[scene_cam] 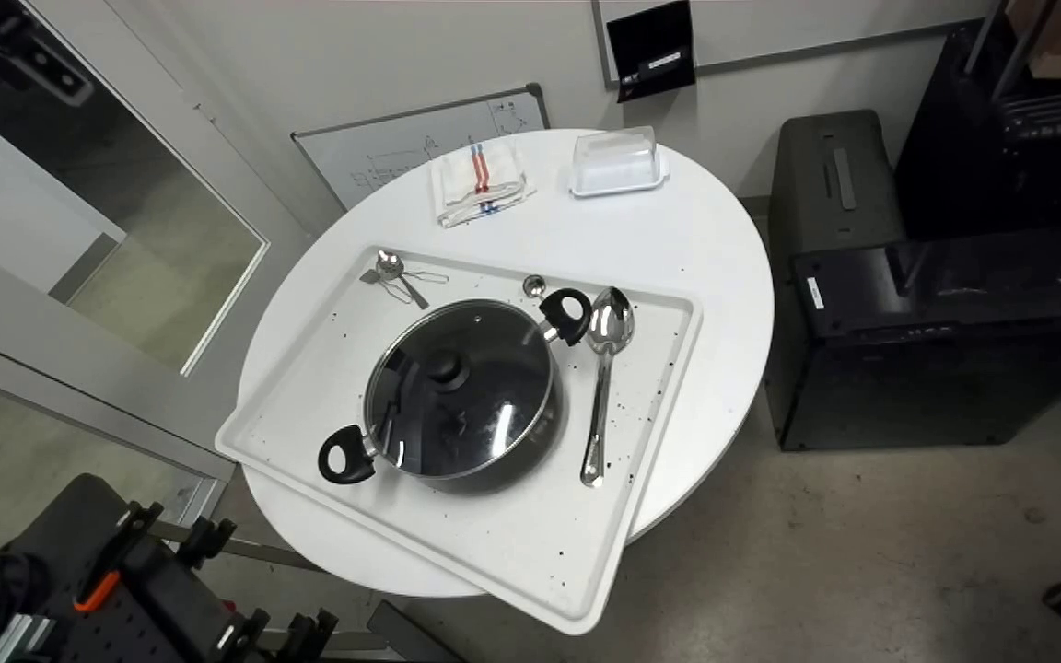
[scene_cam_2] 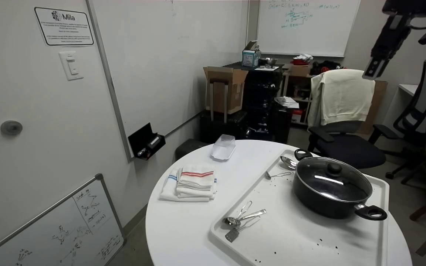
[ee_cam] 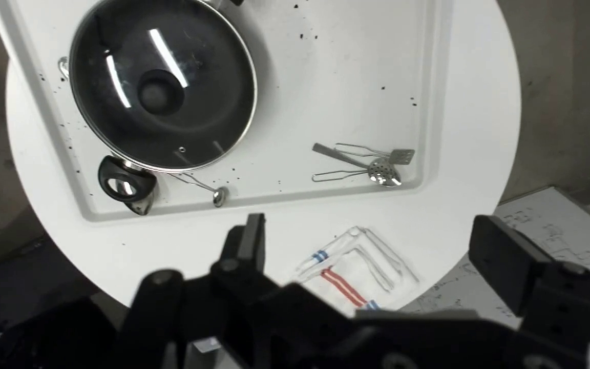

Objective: Remove the lid from the pot and put it on the table

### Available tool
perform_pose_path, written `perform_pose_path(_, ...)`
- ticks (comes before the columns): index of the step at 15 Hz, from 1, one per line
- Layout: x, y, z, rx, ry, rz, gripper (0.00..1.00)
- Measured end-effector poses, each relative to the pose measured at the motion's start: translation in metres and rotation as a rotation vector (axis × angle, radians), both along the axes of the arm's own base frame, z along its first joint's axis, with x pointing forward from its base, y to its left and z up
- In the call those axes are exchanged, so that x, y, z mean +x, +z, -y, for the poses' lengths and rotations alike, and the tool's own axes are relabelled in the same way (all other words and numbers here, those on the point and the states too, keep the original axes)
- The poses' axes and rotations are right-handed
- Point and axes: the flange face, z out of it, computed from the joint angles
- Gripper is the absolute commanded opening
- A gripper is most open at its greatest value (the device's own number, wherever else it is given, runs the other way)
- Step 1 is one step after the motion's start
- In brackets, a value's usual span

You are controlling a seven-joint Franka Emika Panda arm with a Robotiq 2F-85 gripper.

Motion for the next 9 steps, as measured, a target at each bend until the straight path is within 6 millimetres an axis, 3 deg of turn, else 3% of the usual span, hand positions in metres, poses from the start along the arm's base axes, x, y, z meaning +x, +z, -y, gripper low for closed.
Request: perform_pose_path(9, 0.025, -0.107, 0.056, -0.033, -0.228, -0.037, 1.0)
